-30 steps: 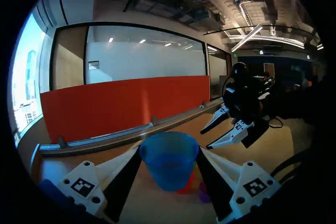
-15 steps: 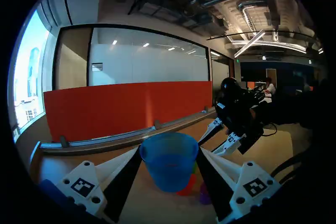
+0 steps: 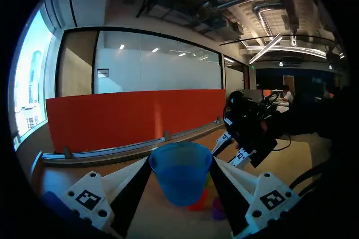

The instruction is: Pour water

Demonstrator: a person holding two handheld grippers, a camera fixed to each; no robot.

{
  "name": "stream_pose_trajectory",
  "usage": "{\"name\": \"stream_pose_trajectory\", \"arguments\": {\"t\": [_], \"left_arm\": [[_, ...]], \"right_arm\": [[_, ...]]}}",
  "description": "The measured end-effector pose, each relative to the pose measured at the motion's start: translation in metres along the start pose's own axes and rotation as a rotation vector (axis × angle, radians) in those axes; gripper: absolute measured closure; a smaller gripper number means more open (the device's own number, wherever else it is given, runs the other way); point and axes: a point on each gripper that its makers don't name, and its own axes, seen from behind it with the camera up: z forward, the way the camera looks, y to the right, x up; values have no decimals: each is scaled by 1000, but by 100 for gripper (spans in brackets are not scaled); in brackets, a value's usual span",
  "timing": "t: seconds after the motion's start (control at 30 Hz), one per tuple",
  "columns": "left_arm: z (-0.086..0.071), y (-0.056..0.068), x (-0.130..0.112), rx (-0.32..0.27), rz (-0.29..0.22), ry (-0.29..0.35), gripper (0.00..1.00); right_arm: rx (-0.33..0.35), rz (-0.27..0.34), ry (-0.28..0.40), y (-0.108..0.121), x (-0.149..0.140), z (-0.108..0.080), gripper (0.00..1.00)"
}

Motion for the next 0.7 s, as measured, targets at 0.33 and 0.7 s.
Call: {"name": "stream_pose_trajectory", "arguments": {"t": [0.33,0.7], "left_arm": [[-2,5,6,-17,7,1,13],[-3,10,7,-25,14,-3,13]], "right_arm": [[16,6,-45,4,-5,10,0],[14,5,-78,10,-9,24,0]]}}
